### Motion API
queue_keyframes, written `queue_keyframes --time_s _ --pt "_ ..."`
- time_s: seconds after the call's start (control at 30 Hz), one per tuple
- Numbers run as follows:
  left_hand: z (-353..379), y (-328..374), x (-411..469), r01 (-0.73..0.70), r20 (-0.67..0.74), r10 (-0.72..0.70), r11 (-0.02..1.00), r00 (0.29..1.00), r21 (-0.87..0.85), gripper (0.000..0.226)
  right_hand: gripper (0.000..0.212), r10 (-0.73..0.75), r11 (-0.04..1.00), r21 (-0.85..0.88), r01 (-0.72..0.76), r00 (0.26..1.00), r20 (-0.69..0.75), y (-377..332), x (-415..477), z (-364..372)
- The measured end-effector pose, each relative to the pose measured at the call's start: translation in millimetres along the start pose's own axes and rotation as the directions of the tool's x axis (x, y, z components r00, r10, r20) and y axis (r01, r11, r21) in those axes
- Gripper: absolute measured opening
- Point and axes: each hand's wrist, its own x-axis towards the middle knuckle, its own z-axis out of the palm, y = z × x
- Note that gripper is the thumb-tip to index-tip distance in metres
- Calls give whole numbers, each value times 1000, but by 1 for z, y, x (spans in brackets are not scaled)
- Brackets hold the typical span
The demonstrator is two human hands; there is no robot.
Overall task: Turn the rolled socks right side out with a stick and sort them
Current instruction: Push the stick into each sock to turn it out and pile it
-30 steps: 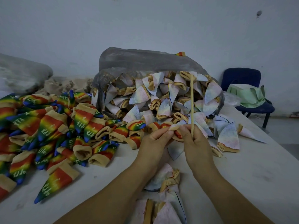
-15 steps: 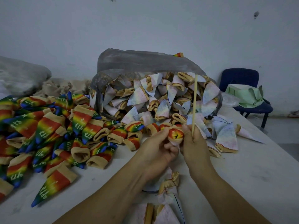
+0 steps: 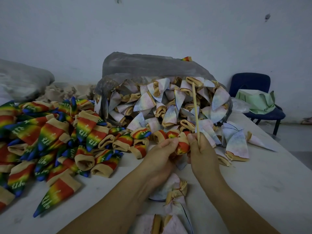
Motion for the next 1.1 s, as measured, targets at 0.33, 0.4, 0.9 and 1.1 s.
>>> queue_keyframes --time_s 0.33,0.4,0.9,1.1 --pt "-7 -5 3 -258 -77 322 861 944 438 28 25 173 973 144 -179 983 56 0 4 -6" --pt "-9 -5 2 -316 -75 384 843 920 435 25 27 170 961 202 -189 979 108 -3 1 -2" --pt "-8 -6 5 -310 -190 364 914 912 263 22 11 151 986 65 -156 985 78 2 -3 9" --pt "-3 5 6 -125 -155 98 977 983 -173 26 12 163 981 87 -172 981 104 1 -4 10"
